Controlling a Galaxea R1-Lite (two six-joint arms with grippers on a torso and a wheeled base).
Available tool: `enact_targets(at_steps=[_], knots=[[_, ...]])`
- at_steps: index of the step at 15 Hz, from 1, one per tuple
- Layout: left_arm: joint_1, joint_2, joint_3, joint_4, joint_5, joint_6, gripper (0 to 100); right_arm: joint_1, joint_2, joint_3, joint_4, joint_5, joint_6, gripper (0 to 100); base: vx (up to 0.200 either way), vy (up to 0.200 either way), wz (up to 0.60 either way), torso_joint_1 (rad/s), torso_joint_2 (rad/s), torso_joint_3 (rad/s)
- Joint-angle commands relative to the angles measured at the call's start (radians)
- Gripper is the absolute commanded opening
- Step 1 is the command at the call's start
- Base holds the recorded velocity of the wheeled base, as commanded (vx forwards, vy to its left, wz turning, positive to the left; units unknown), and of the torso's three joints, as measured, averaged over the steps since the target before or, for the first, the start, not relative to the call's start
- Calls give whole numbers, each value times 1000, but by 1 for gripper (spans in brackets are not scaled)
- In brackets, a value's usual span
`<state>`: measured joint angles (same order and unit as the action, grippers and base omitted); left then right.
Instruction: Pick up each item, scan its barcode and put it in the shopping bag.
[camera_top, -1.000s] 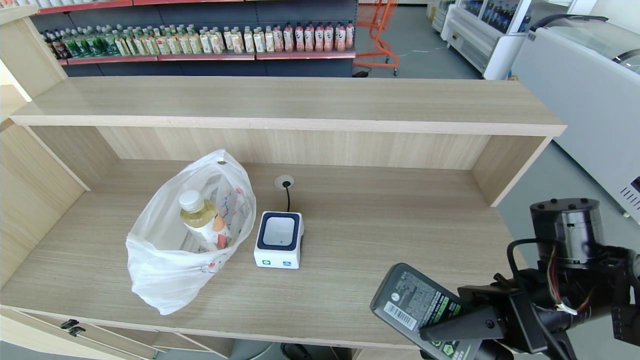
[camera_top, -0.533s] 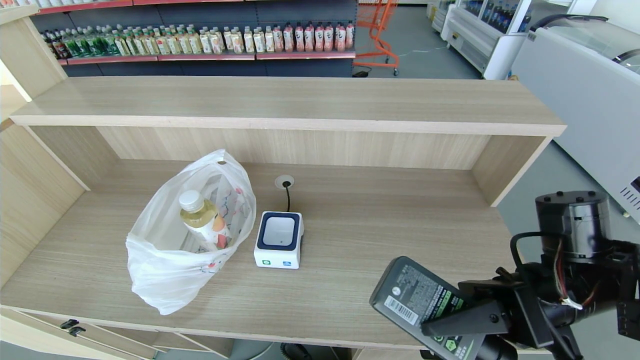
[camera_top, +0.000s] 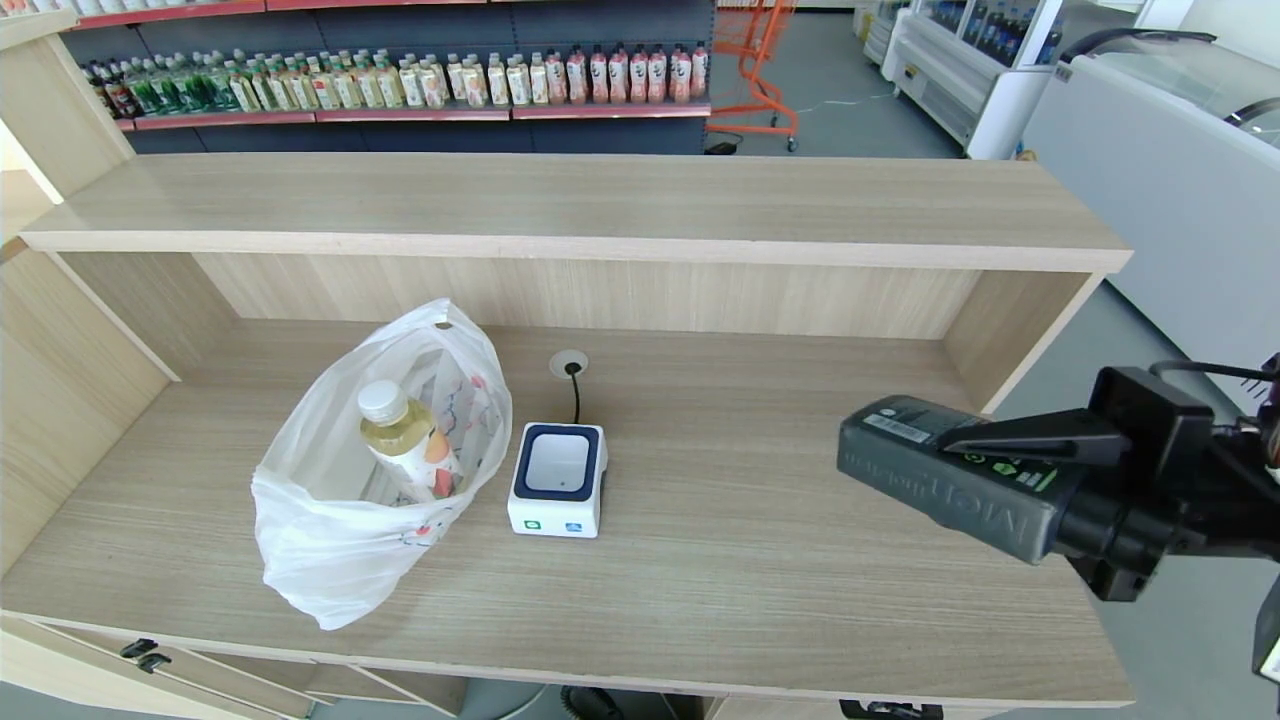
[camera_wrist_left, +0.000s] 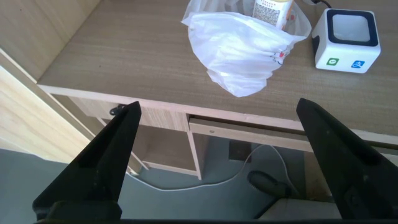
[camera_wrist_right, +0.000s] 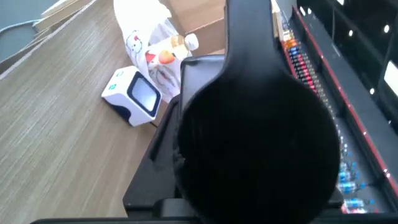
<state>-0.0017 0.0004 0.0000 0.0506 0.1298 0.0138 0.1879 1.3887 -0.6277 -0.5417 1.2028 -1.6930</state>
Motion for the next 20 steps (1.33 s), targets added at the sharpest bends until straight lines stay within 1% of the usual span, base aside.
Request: enact_targets(at_steps=[1, 2, 3, 4, 5, 6, 7, 8, 9, 10, 11, 12, 13, 14, 15, 16, 17, 20], knots=[[0, 1, 0, 0, 1, 0, 100, -231, -51, 74, 78, 47, 102, 0, 0, 0, 0, 0, 0, 0], [0, 1, 0, 0, 1, 0, 100, -266, -60, 72, 209, 38, 173, 0, 0, 0, 0, 0, 0, 0], [0, 1, 0, 0, 1, 0, 100, -281, -68, 62, 276, 32, 214, 0, 0, 0, 0, 0, 0, 0], [0, 1, 0, 0, 1, 0, 100, -326, -89, 22, 373, 21, 322, 0, 0, 0, 0, 0, 0, 0], [0, 1, 0, 0, 1, 0, 100, -357, -93, 6, 378, -5, 404, 0, 0, 0, 0, 0, 0, 0], [0, 1, 0, 0, 1, 0, 100, -354, -94, -12, 379, -5, 564, 0, 0, 0, 0, 0, 0, 0], [0, 0, 0, 0, 1, 0, 100, -355, -97, -46, 374, -14, 823, 0, 0, 0, 0, 0, 0, 0], [0, 0, 0, 0, 1, 0, 100, -360, -105, -52, 374, -23, 924, 0, 0, 0, 0, 0, 0, 0], [0, 1, 0, 0, 1, 0, 100, -352, -157, -52, 374, -97, 1363, 0, 0, 0, 0, 0, 0, 0], [0, 1, 0, 0, 1, 0, 100, -329, -189, -55, 365, -126, 1652, 0, 0, 0, 0, 0, 0, 0], [0, 1, 0, 0, 1, 0, 100, -301, -206, -52, 342, -169, 1865, 0, 0, 0, 0, 0, 0, 0], [0, 0, 0, 0, 1, 0, 100, -271, -209, -37, 324, -232, 2015, 0, 0, 0, 0, 0, 0, 0], [0, 1, 0, 0, 1, 0, 100, -223, -200, -27, 302, -312, 2113, 0, 0, 0, 0, 0, 0, 0], [0, 0, 0, 0, 1, 0, 100, -191, -166, -26, 275, -379, 2178, 0, 0, 0, 0, 0, 0, 0], [0, 1, 0, 0, 1, 0, 100, -159, -135, -21, 233, -430, 2208, 0, 0, 0, 0, 0, 0, 0], [0, 1, 0, 0, 1, 0, 100, -134, -109, -17, 197, -459, 2213, 0, 0, 0, 0, 0, 0, 0], [0, 0, 0, 0, 1, 0, 100, -116, -86, -15, 163, -466, 2215, 0, 0, 0, 0, 0, 0, 0], [0, 1, 0, 0, 1, 0, 100, -79, -88, -20, 155, -466, 2239, 0, 0, 0, 0, 0, 0, 0]])
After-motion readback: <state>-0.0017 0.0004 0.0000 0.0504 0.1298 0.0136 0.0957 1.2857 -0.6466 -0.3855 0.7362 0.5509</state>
